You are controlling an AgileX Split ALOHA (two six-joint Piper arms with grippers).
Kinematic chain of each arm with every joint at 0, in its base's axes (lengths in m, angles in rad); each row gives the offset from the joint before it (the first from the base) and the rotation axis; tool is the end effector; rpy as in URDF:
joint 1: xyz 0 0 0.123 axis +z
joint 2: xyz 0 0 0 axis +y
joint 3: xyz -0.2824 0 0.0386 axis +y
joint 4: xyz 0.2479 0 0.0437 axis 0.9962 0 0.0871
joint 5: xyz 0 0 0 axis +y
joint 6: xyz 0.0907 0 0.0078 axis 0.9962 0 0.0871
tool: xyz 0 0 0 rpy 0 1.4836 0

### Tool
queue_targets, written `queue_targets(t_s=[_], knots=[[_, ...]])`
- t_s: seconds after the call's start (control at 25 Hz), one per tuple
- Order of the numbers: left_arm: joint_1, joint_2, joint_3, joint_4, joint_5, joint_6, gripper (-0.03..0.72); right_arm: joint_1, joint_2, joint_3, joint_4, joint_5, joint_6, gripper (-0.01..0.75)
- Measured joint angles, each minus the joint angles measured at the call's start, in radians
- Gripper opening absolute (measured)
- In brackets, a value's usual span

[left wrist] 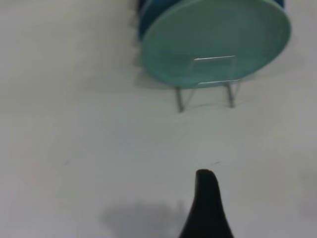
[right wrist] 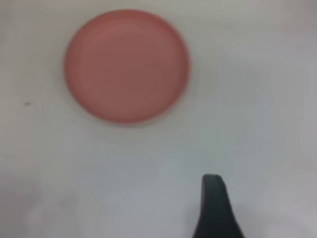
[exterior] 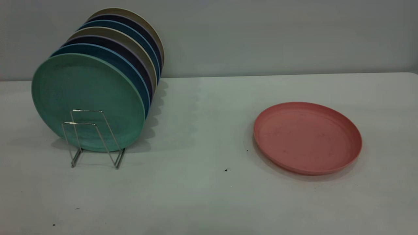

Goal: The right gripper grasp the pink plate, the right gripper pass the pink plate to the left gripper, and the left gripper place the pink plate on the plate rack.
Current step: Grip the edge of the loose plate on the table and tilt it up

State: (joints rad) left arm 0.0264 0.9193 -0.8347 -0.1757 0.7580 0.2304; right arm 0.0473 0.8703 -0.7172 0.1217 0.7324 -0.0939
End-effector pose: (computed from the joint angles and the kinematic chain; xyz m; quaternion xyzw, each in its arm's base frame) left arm 0.1766 -0.0063 0.3320 0.0587 0.9133 -0.0294 0.4020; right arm 0.1621 0.0151 0.3043 -0.0387 0.9242 0.0459 0.3772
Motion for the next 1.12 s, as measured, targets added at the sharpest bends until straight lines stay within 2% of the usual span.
queue_targets(t_s=[0.32, 0.44, 0.56, 0.72, 0.84, 0.96, 1.12], knots=[[0.000, 0.327, -0.071, -0.339, -0.080, 0.322, 0.609, 0.000, 0.425, -0.004, 0.308, -0.216, -0.244, 0.529], [-0.026, 0.418, -0.082, -0.459, -0.107, 0.433, 0.609, -0.003, 0.590, -0.027, 0.375, -0.264, -0.298, 0.529], [-0.105, 0.503, -0.083, -0.518, -0.138, 0.503, 0.609, -0.018, 0.759, -0.095, 0.394, -0.273, -0.316, 0.529], [-0.230, 0.620, -0.083, -0.540, -0.182, 0.516, 0.606, -0.032, 0.953, -0.217, 0.406, -0.262, -0.337, 0.529], [-0.298, 0.683, -0.084, -0.542, -0.192, 0.516, 0.602, -0.045, 1.061, -0.302, 0.416, -0.247, -0.351, 0.529], [-0.336, 0.701, -0.084, -0.542, -0.196, 0.519, 0.595, -0.082, 1.145, -0.371, 0.431, -0.225, -0.354, 0.529], [-0.342, 0.701, -0.087, -0.544, -0.228, 0.519, 0.593, -0.141, 1.236, -0.458, 0.523, -0.158, -0.442, 0.529]])
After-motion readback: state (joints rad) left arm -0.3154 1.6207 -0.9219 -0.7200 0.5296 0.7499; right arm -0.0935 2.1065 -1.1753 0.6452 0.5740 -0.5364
